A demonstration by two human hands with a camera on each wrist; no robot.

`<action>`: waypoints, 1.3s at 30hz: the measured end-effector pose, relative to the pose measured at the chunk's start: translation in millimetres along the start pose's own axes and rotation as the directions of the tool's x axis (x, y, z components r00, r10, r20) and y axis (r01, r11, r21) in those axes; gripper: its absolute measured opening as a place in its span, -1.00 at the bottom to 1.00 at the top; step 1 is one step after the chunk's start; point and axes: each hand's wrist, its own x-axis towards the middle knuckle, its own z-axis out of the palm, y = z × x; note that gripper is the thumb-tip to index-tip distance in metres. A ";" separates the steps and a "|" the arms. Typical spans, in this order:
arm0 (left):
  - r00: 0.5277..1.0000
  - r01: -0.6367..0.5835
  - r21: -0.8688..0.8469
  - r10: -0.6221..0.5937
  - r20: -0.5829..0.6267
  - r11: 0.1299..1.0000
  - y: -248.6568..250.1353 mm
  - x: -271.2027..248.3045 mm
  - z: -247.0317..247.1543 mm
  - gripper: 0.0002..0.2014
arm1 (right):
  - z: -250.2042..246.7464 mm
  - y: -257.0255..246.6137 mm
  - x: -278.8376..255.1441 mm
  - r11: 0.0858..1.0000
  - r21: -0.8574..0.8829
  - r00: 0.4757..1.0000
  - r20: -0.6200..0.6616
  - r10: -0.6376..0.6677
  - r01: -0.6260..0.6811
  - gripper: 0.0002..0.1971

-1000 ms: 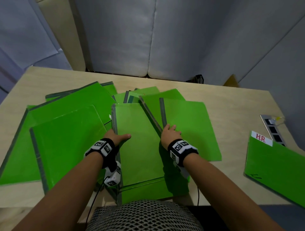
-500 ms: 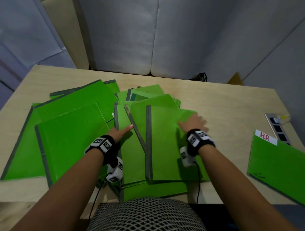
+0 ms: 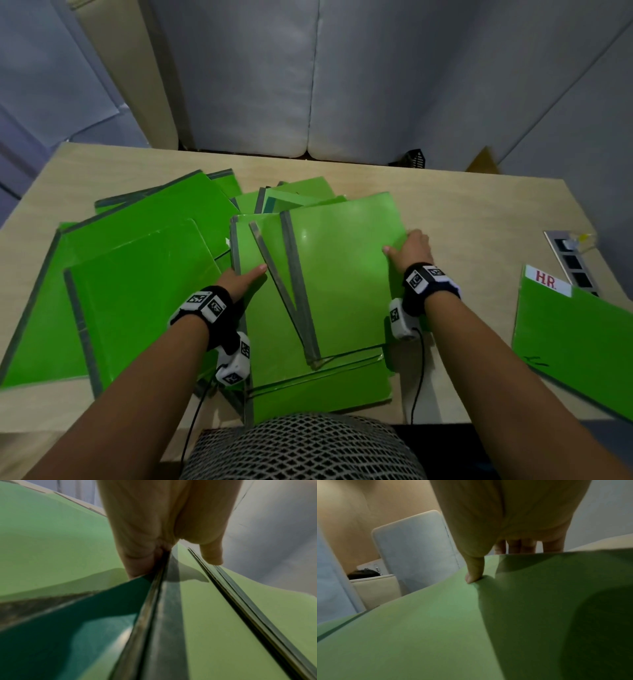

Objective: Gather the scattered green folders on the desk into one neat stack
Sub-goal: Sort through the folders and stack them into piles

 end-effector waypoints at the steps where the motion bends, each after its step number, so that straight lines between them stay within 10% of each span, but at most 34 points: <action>1: 1.000 0.000 -0.004 0.000 0.001 1.000 -0.3 1.8 -0.1 -0.06 | 4.6 -3.3 -1.5 1.000 0.006 0.998 0.061 0.018 -0.019 -0.31; 7: 0.999 0.041 0.073 -0.041 0.003 0.997 2.1 0.9 -1.7 0.17 | 28.8 -10.2 -34.4 0.977 -0.205 0.960 0.279 0.006 0.054 -0.19; 13: 0.999 0.032 0.119 -0.028 -0.031 0.992 1.1 3.7 -1.1 0.08 | 31.8 0.7 -64.0 0.970 -0.181 0.916 0.394 -0.079 0.162 -0.56; 18: 0.998 0.042 0.143 -0.034 -0.060 0.989 2.0 3.1 4.5 0.03 | -11.0 61.7 -27.2 0.971 -0.111 0.977 0.008 0.214 -0.212 -0.36; 24: 0.997 0.049 0.164 -0.039 -0.066 0.985 2.4 4.5 5.3 0.01 | -32.8 127.2 -44.3 0.790 -0.181 0.794 0.063 0.604 -0.586 -0.21; 31: 0.998 0.045 0.184 -0.036 -0.053 0.982 6.3 1.8 5.0 -0.01 | 5.2 93.9 -20.9 0.941 0.025 0.939 0.068 0.336 -0.339 -0.15; 35: 0.998 0.039 0.161 -0.030 -0.054 0.986 5.0 -0.3 5.6 -0.02 | -8.3 24.4 -10.6 0.909 0.283 0.934 0.275 0.229 -0.306 -0.16; 39: 0.999 0.024 0.133 -0.019 -0.044 0.991 4.9 -1.7 4.5 -0.02 | -11.0 38.1 -0.2 0.978 -0.130 0.965 0.186 0.185 -0.163 -0.05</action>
